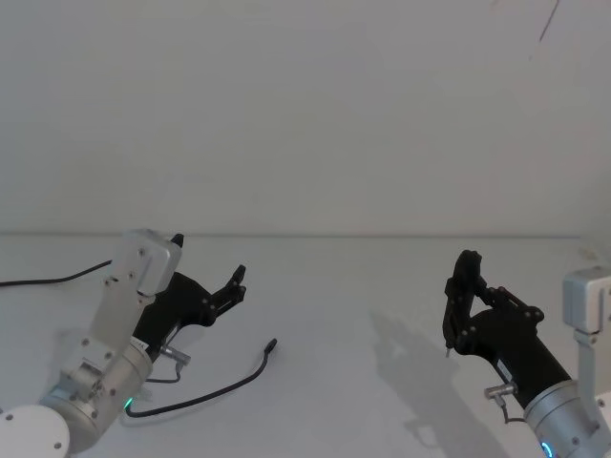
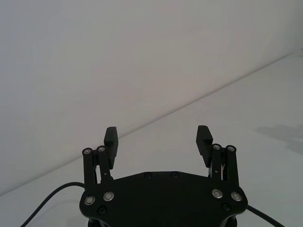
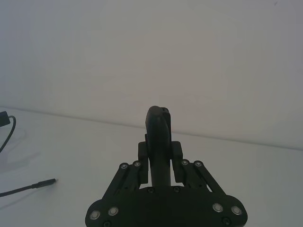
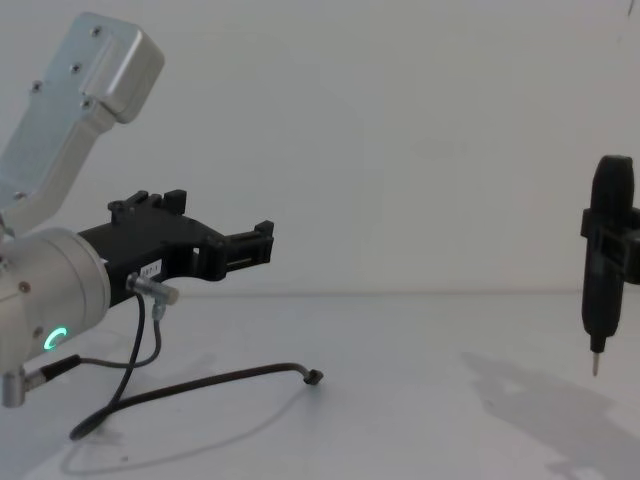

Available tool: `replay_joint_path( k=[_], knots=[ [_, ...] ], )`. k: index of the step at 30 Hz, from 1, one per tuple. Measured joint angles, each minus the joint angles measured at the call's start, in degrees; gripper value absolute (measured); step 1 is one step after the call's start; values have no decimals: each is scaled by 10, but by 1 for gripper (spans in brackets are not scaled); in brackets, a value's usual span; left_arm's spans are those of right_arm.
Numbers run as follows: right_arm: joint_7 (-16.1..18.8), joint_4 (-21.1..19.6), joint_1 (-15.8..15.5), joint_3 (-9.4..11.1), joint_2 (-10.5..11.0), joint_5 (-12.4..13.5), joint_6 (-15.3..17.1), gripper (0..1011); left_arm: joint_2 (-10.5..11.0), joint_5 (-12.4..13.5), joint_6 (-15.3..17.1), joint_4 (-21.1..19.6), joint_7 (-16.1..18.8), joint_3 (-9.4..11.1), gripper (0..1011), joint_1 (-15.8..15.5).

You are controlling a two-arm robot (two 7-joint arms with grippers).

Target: Pick up the data cable with the one hand.

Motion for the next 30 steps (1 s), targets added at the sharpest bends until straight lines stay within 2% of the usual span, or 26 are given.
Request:
replay_joint_path(
  k=[30],
  knots=[
    [0, 0, 0, 0, 0, 0, 0, 284, 0, 0, 0, 0, 0, 0, 1001, 0]
  ],
)
